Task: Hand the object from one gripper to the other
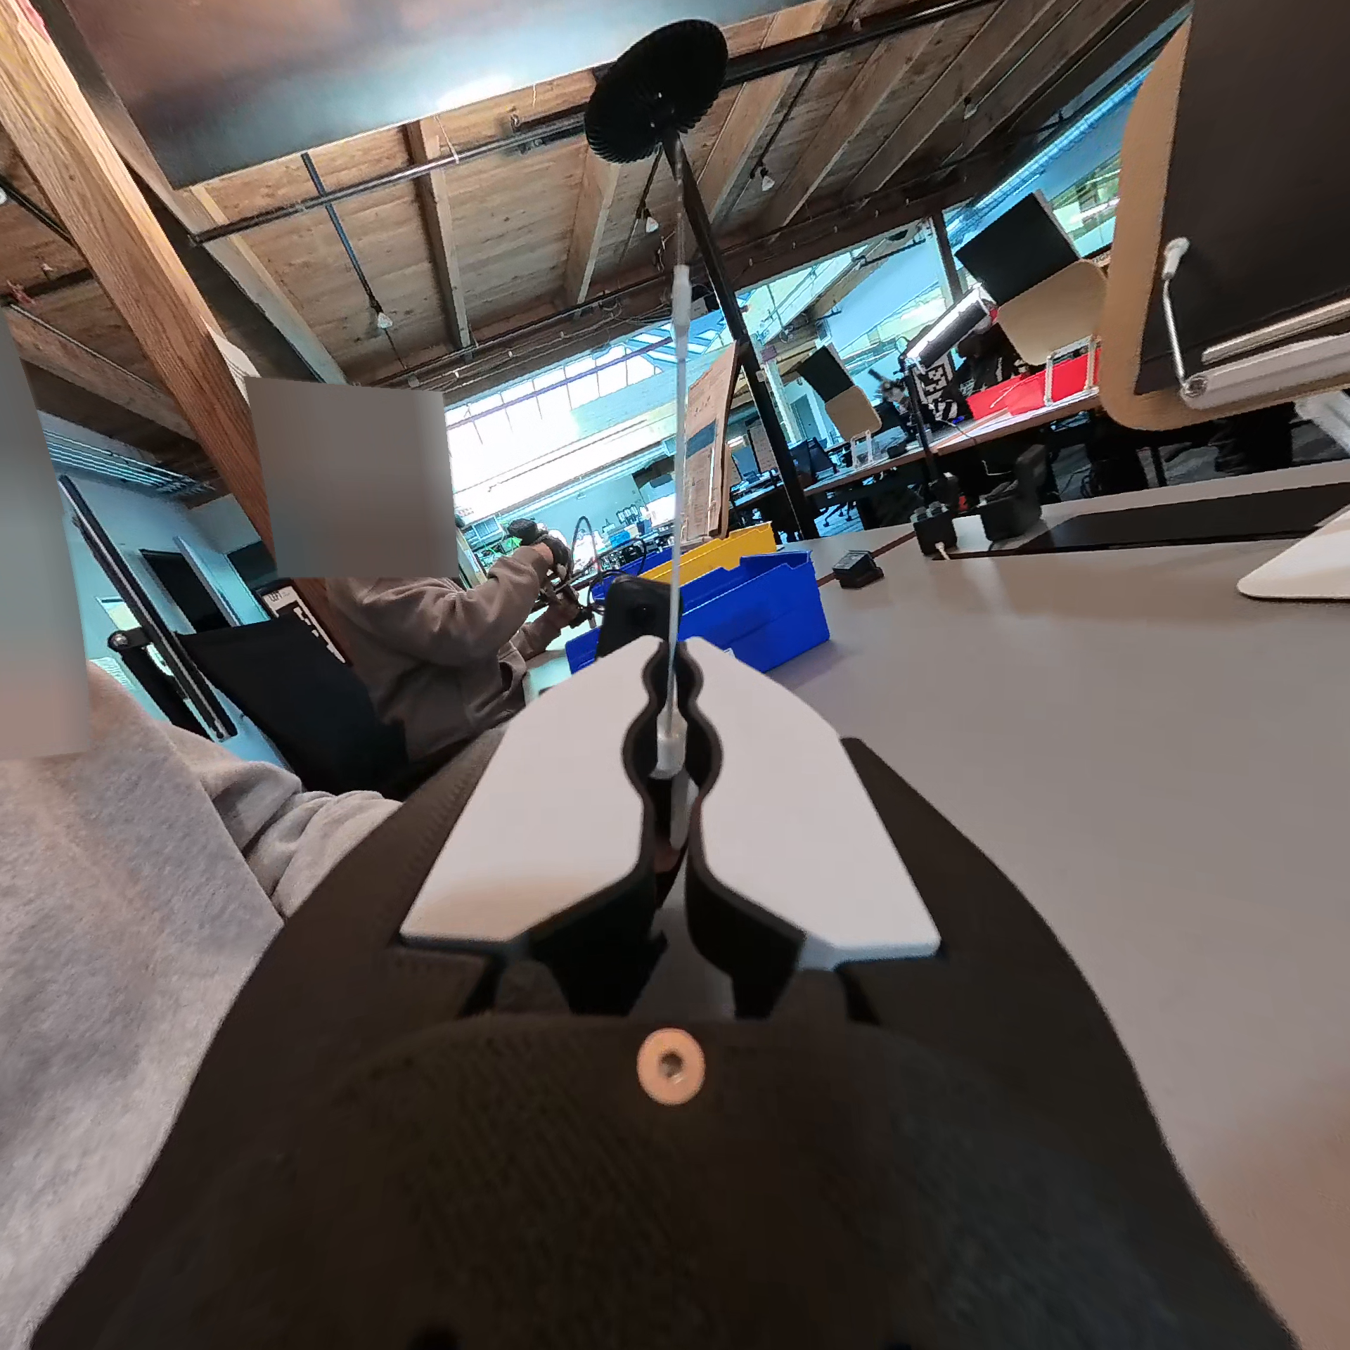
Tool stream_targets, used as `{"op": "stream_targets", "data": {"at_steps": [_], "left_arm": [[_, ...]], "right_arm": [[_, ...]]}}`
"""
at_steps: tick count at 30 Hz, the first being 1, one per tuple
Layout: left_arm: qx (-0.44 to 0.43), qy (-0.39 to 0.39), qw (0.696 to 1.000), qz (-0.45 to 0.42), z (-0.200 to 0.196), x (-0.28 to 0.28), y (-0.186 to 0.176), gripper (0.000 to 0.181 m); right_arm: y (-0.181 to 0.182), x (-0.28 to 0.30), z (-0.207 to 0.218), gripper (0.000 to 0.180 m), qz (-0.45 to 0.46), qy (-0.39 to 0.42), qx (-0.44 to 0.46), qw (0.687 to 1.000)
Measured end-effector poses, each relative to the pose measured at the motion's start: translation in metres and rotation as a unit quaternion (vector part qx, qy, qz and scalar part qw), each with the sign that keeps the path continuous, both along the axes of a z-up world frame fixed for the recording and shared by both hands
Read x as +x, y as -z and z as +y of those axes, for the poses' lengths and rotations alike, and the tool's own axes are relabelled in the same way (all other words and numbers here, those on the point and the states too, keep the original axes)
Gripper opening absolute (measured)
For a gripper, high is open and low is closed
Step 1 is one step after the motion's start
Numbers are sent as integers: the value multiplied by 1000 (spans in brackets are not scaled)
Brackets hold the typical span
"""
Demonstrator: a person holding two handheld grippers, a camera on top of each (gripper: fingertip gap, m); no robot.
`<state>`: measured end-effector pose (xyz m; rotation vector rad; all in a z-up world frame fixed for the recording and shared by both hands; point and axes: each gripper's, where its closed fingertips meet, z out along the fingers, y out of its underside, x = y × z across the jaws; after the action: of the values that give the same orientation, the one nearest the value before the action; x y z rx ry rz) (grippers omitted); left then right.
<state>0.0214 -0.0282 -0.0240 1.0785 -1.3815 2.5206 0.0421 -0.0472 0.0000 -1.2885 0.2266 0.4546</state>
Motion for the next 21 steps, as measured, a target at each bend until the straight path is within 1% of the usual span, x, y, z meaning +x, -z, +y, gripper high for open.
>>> {"op": "stream_targets", "data": {"at_steps": [3, 6, 10, 16, 21], "left_arm": [[20, -31, 999, 9, 5, 7, 5, 35], [48, -73, 996, -4, 17, 12, 4, 44], [65, -117, 991, -31, 31, 13, -5, 41], [99, -92, 989, -61, 15, 4, -10, 30], [114, -102, 985, -78, 9, 0, -17, 23]], "right_arm": [[1, 1, 0, 2, 0, 4, -5, 1000], [7, 3, 2, 2, -6, 8, -27, 1000], [22, -2, 11, 2, -34, 7, -77, 996], [43, -22, 25, 2, -75, -20, -134, 988], [58, -38, 34, 2, -101, -40, -172, 979]]}}
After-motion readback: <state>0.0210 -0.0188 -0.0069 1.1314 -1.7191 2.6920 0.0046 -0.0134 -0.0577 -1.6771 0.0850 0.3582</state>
